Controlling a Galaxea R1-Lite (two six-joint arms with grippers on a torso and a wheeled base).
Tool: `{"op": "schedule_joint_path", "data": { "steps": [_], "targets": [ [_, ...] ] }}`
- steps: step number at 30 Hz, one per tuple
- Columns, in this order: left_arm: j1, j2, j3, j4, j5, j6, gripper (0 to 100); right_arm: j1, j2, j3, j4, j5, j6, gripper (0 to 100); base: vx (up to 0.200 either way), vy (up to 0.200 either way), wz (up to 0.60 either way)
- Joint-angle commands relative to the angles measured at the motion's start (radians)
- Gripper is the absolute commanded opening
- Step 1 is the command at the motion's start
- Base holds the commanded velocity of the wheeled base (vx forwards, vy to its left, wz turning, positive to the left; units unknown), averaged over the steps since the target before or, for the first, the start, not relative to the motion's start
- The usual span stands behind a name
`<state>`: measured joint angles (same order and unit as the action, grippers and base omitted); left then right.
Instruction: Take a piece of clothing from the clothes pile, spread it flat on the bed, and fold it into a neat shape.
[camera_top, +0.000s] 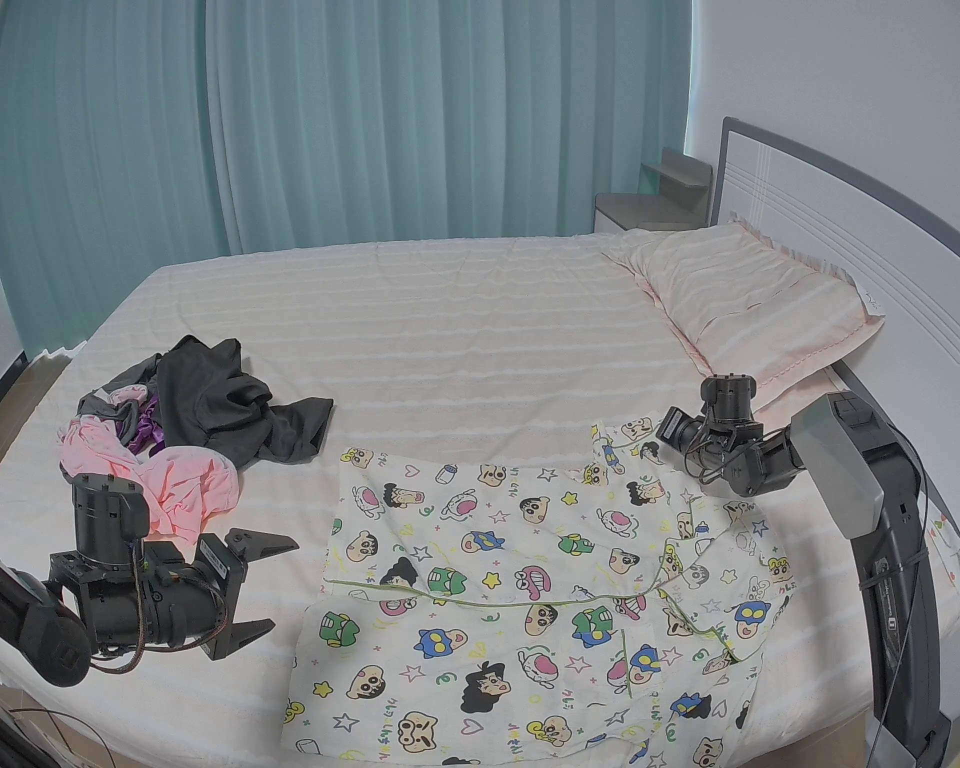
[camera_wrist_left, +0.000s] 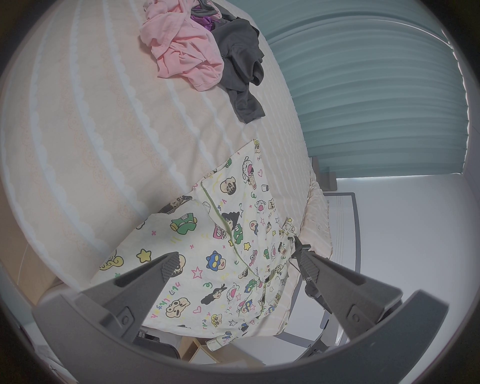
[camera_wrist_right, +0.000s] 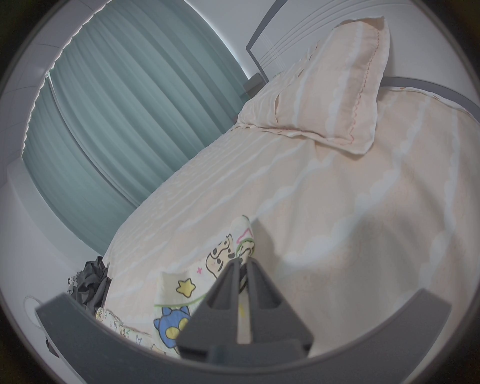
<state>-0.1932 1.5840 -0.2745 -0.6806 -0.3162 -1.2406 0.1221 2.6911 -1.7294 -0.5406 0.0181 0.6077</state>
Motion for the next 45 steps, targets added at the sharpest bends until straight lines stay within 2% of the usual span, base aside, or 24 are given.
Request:
{"op": "schedule_joint_path", "data": {
  "steps": [1,12,21,22,30,39,45],
  "targets": [
    [0.000,0.002,0.000,0.000,0.000,0.000,100,-0.016,-0.004,-0.033,-0.002,-0.007,0.001,0,0.000,0.000,0.00],
    [0.000,0.001,0.000,0.000,0.000,0.000,100,-0.047,0.012,-0.148,0.007,-0.015,-0.003,0,0.000,0.000,0.00],
    [0.000,0.001,0.001,0.000,0.000,0.000,100,-0.064,0.041,-0.159,0.014,-0.015,-0.023,0,0.000,0.000,0.00],
    [0.000,0.001,0.001,0.000,0.000,0.000,100,-0.065,0.042,-0.157,0.016,-0.015,-0.023,100,0.000,0.000,0.00],
    [0.000,0.001,0.000,0.000,0.000,0.000,100,-0.076,0.029,-0.128,0.016,-0.015,-0.026,100,0.000,0.000,0.00],
    [0.000,0.001,0.000,0.000,0.000,0.000,100,-0.061,-0.080,-0.038,0.002,-0.021,-0.020,100,0.000,0.000,0.00],
    [0.000,-0.003,0.000,0.000,0.000,0.000,100,0.011,-0.162,0.001,-0.002,-0.073,-0.017,100,0.000,0.000,0.00]
  ]
}}
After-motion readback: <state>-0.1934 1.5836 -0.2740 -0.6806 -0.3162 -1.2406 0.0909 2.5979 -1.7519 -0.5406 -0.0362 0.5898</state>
